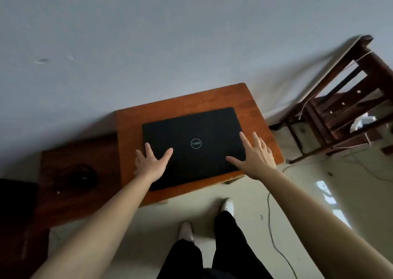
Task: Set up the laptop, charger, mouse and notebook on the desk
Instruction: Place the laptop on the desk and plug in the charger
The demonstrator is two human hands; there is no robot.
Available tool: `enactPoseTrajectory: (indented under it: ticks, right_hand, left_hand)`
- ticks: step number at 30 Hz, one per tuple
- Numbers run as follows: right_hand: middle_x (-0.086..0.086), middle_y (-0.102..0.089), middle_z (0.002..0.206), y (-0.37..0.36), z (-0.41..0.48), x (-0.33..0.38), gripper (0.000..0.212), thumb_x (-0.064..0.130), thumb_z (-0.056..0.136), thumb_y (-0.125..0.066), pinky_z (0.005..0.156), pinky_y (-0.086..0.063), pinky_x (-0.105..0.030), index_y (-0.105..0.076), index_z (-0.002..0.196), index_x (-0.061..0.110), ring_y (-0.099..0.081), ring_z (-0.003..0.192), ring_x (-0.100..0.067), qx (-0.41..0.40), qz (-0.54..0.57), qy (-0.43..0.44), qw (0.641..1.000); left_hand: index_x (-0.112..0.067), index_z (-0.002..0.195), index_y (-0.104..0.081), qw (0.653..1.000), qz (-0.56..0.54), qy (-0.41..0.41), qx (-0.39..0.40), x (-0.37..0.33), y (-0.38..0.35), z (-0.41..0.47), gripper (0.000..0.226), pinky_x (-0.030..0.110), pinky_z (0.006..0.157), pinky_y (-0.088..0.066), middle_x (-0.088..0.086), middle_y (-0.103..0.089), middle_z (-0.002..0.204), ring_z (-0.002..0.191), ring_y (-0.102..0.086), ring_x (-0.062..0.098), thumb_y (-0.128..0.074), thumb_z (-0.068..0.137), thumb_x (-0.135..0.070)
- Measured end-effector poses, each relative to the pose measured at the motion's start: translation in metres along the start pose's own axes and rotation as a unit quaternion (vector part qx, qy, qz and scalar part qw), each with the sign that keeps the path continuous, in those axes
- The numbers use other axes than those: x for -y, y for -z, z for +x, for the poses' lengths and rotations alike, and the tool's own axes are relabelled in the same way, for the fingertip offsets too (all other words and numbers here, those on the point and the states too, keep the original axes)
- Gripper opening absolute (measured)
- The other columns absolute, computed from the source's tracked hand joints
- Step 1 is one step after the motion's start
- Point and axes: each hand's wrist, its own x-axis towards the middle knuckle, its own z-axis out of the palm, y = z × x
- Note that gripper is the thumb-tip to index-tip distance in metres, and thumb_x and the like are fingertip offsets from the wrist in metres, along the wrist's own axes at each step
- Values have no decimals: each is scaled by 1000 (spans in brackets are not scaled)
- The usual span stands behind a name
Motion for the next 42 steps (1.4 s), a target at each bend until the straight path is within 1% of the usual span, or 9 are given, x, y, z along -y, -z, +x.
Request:
enactPoseTrajectory:
  ticks: [6, 11, 20, 29, 33, 35, 38, 40, 42]
  right_hand:
    - [-12, -15, 166, -10, 70, -6, 112, 81, 78, -58, 111, -37, -57, 7, 159, 38, -25, 148, -39, 93, 135, -68, 984]
    - [-11, -34, 151, -22, 105, -3, 120, 84, 71, -61, 97, -46, -49, 5, 159, 36, -36, 137, -35, 90, 162, -107, 977]
    - [-12, -36, 148, -33, 130, 6, 128, 76, 57, -81, 107, -41, -54, -15, 157, 32, -35, 138, -35, 94, 243, -209, 943]
    - [-9, -47, 142, -18, 129, -10, 119, 48, 54, -97, 106, -46, -55, -32, 151, 27, -46, 130, -34, 156, 347, -239, 893]
    - [-5, -61, 124, -8, 109, -20, 100, 33, 64, -95, 86, -56, -46, -42, 147, 17, -61, 109, -28, 161, 413, -254, 859]
    - [-2, -64, 108, 2, 94, -24, 87, 40, 72, -89, 74, -55, -41, -48, 144, 15, -64, 94, -25, 153, 472, -270, 825]
    - [-7, -69, 110, 21, 73, -27, 72, 62, 79, -75, 84, -56, -43, -61, 131, 14, -68, 95, -30, 134, 562, -297, 760]
    - [-6, -75, 100, 39, 53, -31, 63, 72, 83, -62, 65, -58, -33, -71, 115, 19, -74, 82, -25, 135, 620, -261, 727]
    - [2, -75, 72, 54, 37, -39, 61, 76, 87, -51, 44, -51, -22, -76, 101, 23, -70, 54, -13, 139, 661, -217, 704]
  left_hand:
    - [-24, 158, -3, 987, -92, 116, -55, -7, -12, 26, 117, 60, 116, -25, 13, -13, 164, 149, -16, 39, -53, 71, -85]
    - [-25, 157, -7, 967, -112, 206, -98, -29, -29, 47, 121, 63, 113, -25, 13, -12, 163, 148, -12, 40, -51, 66, -90]
    - [-23, 151, -25, 946, -151, 235, -168, -36, -39, 60, 111, 62, 110, -33, 11, -28, 155, 141, -29, 37, -73, 63, -72]
    - [-19, 135, -55, 915, -341, 213, -24, -14, -8, 58, 76, 46, 96, -50, 4, -60, 132, 114, -60, 30, -85, 69, -43]
    - [-15, 129, -60, 897, -381, 221, 41, -6, -5, 39, 66, 48, 97, -50, 9, -62, 126, 107, -61, 31, -79, 73, -45]
    - [-18, 128, -61, 891, -390, 224, 66, -7, 5, 29, 66, 50, 97, -50, 10, -63, 121, 107, -62, 33, -75, 71, -50]
    - [-23, 114, -66, 886, -398, 214, 104, -19, 21, 21, 56, 46, 79, -54, 9, -66, 112, 100, -64, 33, -70, 69, -56]
    - [-24, 110, -66, 887, -400, 189, 134, -31, 36, 14, 53, 41, 66, -50, 6, -65, 107, 96, -63, 30, -66, 70, -59]
    - [-24, 122, -61, 897, -379, 151, 170, -42, 47, 15, 64, 42, 67, -46, 4, -59, 119, 101, -56, 28, -62, 71, -64]
